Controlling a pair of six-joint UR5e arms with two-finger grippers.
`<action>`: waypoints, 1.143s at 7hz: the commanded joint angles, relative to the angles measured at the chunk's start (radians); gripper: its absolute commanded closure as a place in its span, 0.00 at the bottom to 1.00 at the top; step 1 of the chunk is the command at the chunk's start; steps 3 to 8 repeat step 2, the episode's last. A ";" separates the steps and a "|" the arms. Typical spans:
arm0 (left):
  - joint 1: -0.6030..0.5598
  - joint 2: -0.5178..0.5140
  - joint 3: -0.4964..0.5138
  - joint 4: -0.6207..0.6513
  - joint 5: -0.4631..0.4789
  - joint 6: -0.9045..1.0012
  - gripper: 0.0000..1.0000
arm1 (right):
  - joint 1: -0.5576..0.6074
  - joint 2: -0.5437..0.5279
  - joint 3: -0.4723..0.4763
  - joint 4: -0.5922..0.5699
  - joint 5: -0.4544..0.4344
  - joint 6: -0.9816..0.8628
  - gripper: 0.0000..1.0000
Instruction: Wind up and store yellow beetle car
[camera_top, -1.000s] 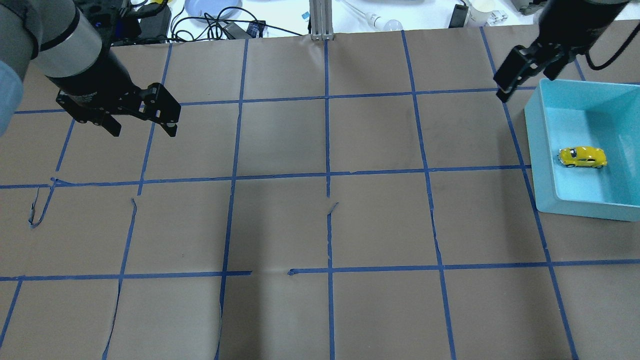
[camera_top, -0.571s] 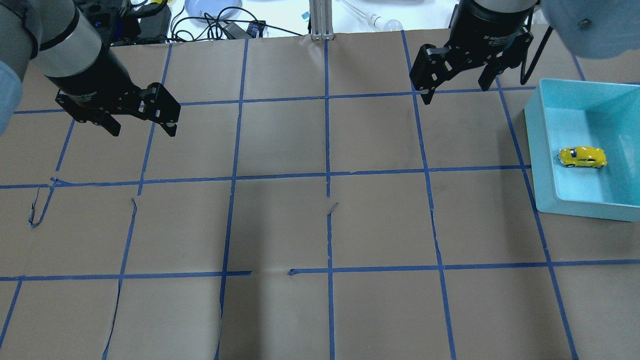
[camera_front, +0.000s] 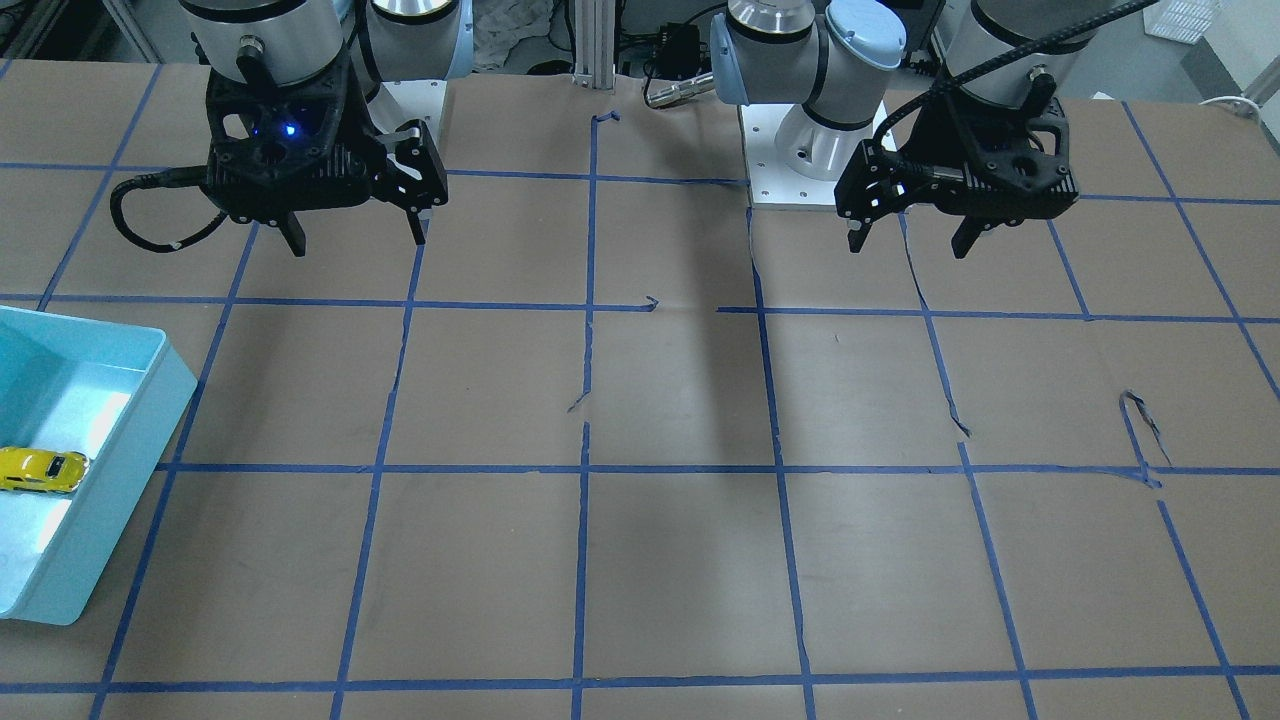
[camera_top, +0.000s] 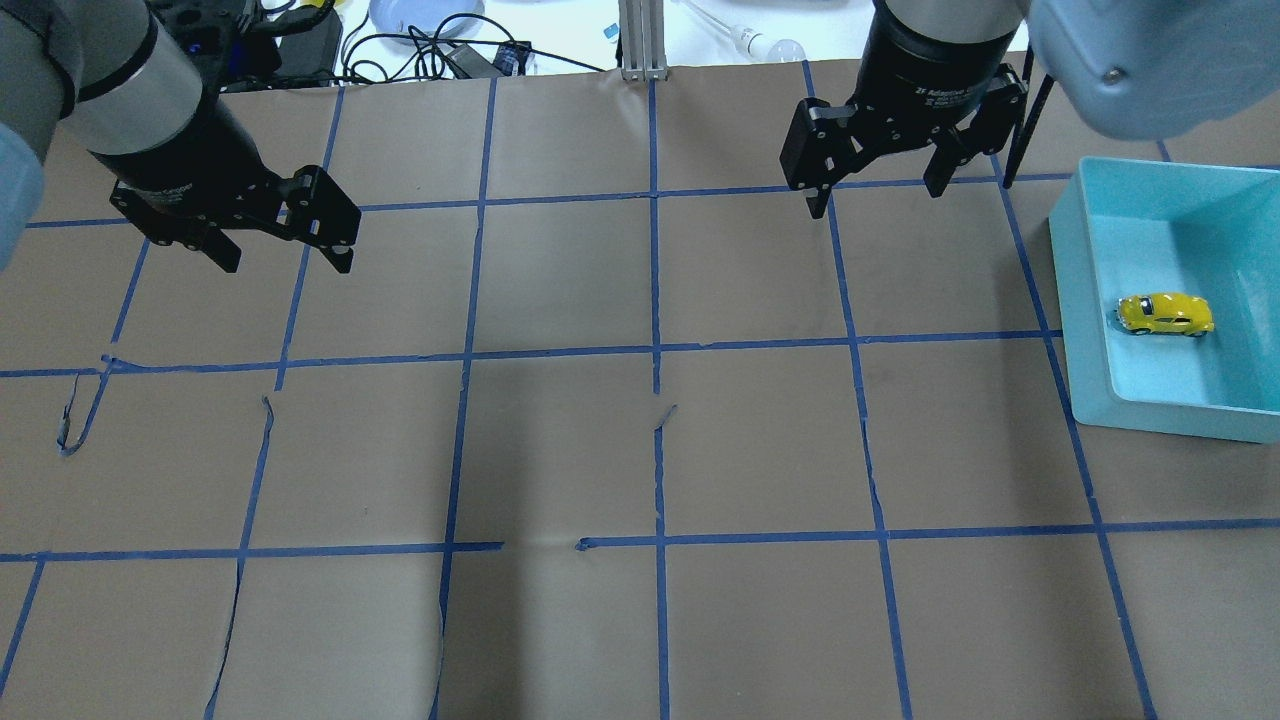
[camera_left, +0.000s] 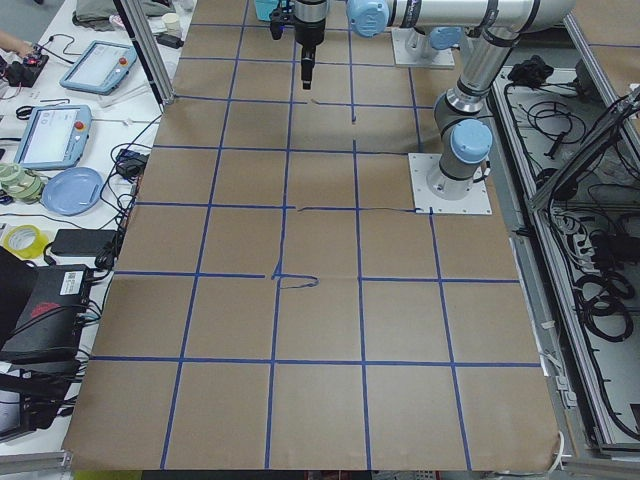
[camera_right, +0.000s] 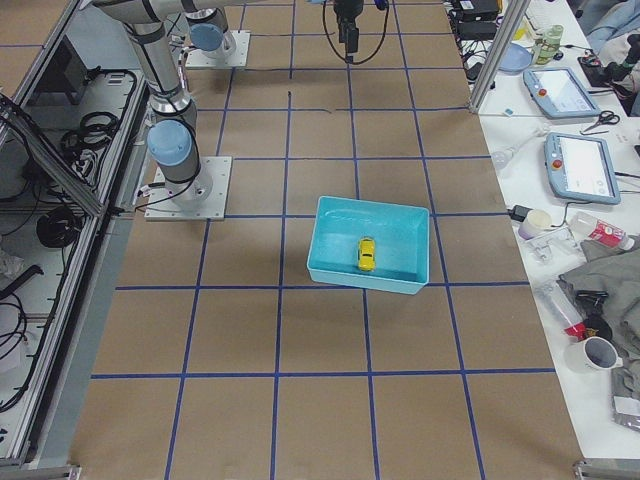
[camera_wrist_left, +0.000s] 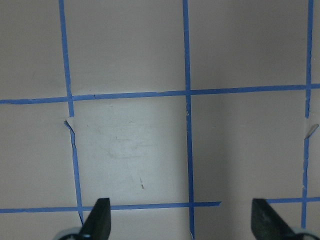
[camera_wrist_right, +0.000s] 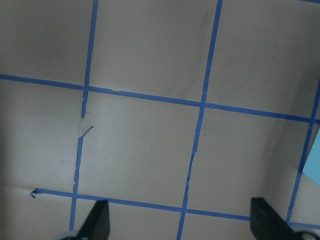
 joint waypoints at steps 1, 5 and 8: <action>0.000 -0.001 0.000 0.000 -0.002 0.000 0.00 | 0.001 0.002 0.004 -0.007 0.003 0.001 0.00; 0.000 -0.001 0.000 0.000 0.000 0.000 0.00 | -0.001 0.002 0.005 -0.007 0.003 0.001 0.00; 0.000 -0.001 0.000 0.000 0.000 0.000 0.00 | -0.001 0.002 0.005 -0.007 0.003 0.001 0.00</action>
